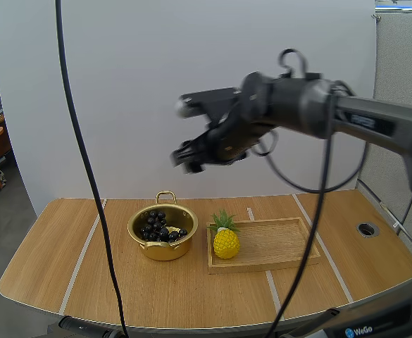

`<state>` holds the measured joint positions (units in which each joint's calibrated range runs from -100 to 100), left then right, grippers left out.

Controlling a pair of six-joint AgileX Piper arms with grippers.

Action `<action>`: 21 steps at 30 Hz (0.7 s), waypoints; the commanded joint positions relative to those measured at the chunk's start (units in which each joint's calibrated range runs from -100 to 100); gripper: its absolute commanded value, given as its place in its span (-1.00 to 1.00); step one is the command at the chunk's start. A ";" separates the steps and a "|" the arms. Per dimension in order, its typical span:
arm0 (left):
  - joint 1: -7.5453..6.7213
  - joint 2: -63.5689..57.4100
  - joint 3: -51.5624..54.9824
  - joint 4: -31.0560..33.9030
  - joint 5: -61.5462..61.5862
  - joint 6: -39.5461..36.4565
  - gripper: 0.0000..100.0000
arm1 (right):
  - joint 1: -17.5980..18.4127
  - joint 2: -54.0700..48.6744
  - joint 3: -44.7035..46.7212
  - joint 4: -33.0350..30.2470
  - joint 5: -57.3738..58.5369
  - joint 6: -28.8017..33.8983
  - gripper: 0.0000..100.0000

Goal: Open the pot, put the grape inside, and close it

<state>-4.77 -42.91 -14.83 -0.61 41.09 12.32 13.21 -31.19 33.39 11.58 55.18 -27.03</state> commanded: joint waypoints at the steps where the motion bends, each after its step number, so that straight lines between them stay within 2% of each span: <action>1: -0.11 -0.33 -0.41 0.12 -1.92 -0.29 -1.00 | -7.29 -9.65 0.13 -0.64 8.88 0.61 1.00; 5: -0.11 -0.33 -0.41 0.12 -1.92 -0.29 -1.00 | -8.68 -14.22 0.13 -0.64 10.69 1.66 1.00; 13: -0.11 -0.33 -0.41 0.12 -1.92 -0.29 -1.00 | -8.69 -23.74 0.13 -1.16 19.29 6.71 1.00; 19: -0.11 -0.33 -0.41 0.12 -1.92 -0.29 -1.00 | -10.31 -30.56 0.13 -7.72 27.23 7.43 1.00; 21: -0.11 -0.33 -0.41 0.12 -1.92 -0.29 -1.00 | -11.01 -32.47 0.13 -9.57 29.42 8.83 0.71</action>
<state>-4.77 -42.91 -14.83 -0.61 41.09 12.32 4.35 -57.29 33.50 9.04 77.05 -20.52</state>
